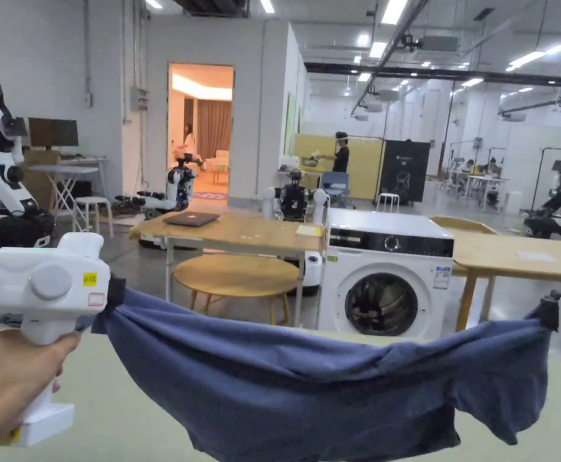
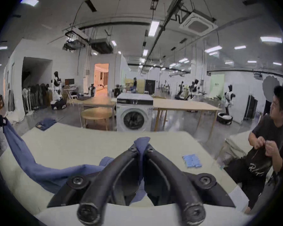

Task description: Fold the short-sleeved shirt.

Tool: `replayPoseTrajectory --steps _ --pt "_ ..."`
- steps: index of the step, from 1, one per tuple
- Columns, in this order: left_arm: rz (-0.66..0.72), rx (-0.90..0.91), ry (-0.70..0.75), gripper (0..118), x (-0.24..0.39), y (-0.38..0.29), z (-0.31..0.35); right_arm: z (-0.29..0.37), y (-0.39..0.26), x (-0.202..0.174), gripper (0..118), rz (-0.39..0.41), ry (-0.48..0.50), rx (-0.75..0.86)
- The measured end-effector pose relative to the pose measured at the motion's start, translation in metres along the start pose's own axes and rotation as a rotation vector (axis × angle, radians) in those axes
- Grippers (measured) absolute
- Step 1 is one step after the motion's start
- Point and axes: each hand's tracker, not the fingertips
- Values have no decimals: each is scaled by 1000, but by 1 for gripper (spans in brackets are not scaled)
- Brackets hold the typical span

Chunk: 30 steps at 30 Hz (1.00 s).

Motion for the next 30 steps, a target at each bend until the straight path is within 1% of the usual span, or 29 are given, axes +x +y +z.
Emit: replayPoseTrajectory --steps 2,4,6,7,8,10,12,15,21,26,30 --pt "14 12 15 3 -13 15 -3 0 17 2 2 3 -31 15" --pt "65 38 27 3 -26 28 2 -4 33 7 2 -24 -51 25" --pt "91 45 25 3 -34 37 0 -7 44 11 2 -44 -59 28" --pt "102 42 11 3 -36 41 -1 -11 49 10 2 -39 -54 24" --pt "101 39 7 3 -35 44 -2 -13 51 7 2 -29 -58 25" --pt "50 44 44 3 -28 50 -8 -16 56 0 2 12 -79 43" --pt "40 38 40 3 -24 58 -14 -23 62 -3 2 16 -72 44" --pt "19 37 48 3 -19 72 -25 -34 72 -2 2 16 -87 49" --pt "-11 62 62 3 -10 96 -35 -48 86 5 2 -14 -99 62" --pt "2 64 54 3 -7 72 -42 -50 60 4 2 0 -92 53" --pt "14 4 36 3 -9 14 -48 -49 10 6 2 6 -80 -7"
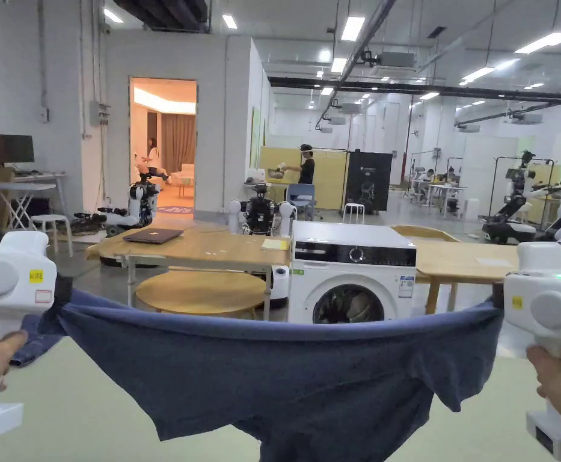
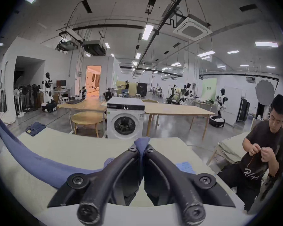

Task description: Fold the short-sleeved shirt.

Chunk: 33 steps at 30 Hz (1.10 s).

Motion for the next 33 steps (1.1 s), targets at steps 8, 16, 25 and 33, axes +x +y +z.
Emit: replayPoseTrajectory --steps 8,16,25,33 --pt "40 -124 -43 3 -20 -128 19 23 -119 9 2 55 21 -145" --pt "68 -200 -81 3 -30 -220 78 85 -202 14 2 62 35 -230" --pt "83 -338 -51 3 -37 -303 97 114 -270 14 2 90 26 -333" --pt "74 -388 -33 16 -34 -322 90 121 -294 7 15 89 25 -366"
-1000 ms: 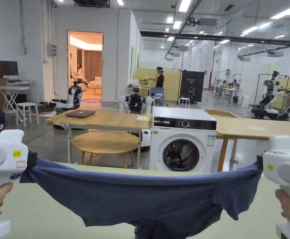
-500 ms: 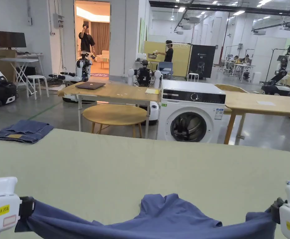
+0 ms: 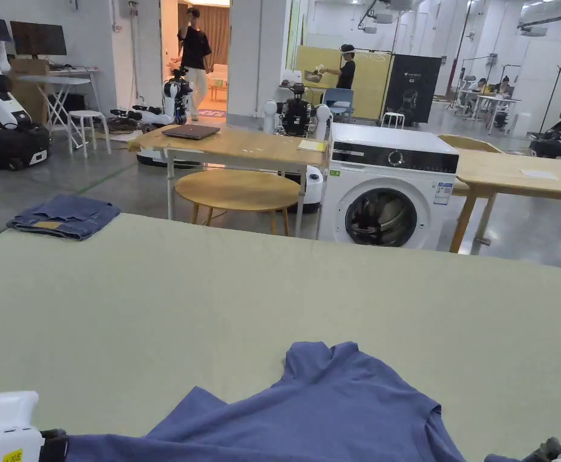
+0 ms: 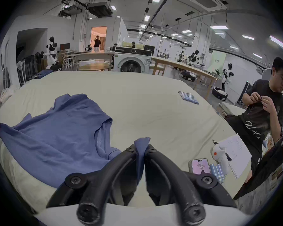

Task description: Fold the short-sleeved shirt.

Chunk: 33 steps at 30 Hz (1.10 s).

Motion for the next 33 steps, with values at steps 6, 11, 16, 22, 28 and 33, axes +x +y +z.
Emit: replayPoseTrajectory --steps 6,11,16,22,28,33 --pt "24 34 -23 33 7 -1 10 9 -6 -18 58 21 11 31" --pt "5 94 -71 36 38 8 21 21 0 -45 59 -25 64 124" --pt "-34 213 -125 36 89 15 28 39 9 -82 58 -128 141 245" --pt "-114 366 -96 6 138 22 23 57 17 -124 17 -140 146 365" --pt "-160 420 -74 0 162 28 22 67 26 -143 0 -135 181 396" --pt "-168 370 -83 0 152 31 19 68 28 -152 0 -114 196 393"
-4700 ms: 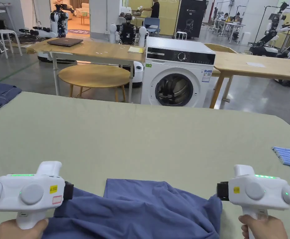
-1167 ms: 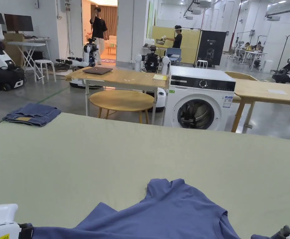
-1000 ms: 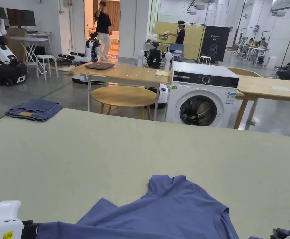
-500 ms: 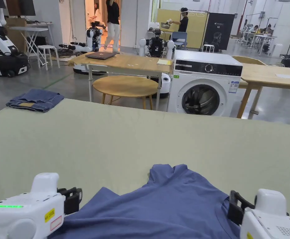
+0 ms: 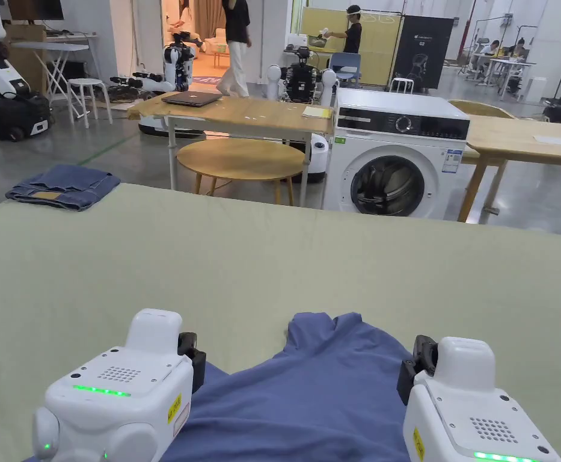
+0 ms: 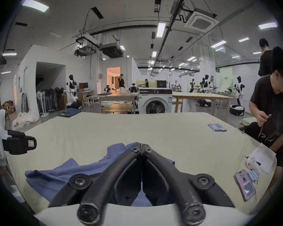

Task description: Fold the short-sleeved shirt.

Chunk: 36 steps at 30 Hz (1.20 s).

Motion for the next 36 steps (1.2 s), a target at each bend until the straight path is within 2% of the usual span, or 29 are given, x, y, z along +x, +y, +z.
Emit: replayPoseTrajectory --steps 6,12,18,19,21,23,24,26,29,33,35,36 --pt "45 -73 55 0 -54 -5 6 -9 -4 -5 0 24 13 -23" --pt "184 -307 95 0 -150 -13 -6 -28 -15 -5 0 40 31 -80" --pt "312 -501 104 0 -186 -24 -8 -41 -28 -10 0 53 49 -132" --pt "335 -534 110 6 -189 -27 -10 -42 -30 -10 0 54 51 -140" --pt "388 -567 89 33 -190 -35 -12 -44 -33 -11 0 54 56 -155" --pt "426 -606 106 37 -190 -44 -15 -44 -35 -10 0 52 55 -164" --pt "420 -617 122 43 -186 -49 -16 -45 -36 -10 0 55 54 -168" --pt "417 -669 138 45 -181 -58 -18 -46 -37 -9 0 62 52 -179" --pt "389 -738 213 45 -174 -73 -26 -46 -40 -6 0 66 46 -187" --pt "401 -711 262 45 -174 -80 -39 -47 -43 -3 0 59 44 -203" --pt "296 -720 283 43 -164 -80 -44 -46 -44 -2 0 57 42 -206" --pt "253 -720 296 36 -158 -81 -47 -46 -45 -1 0 51 45 -208"
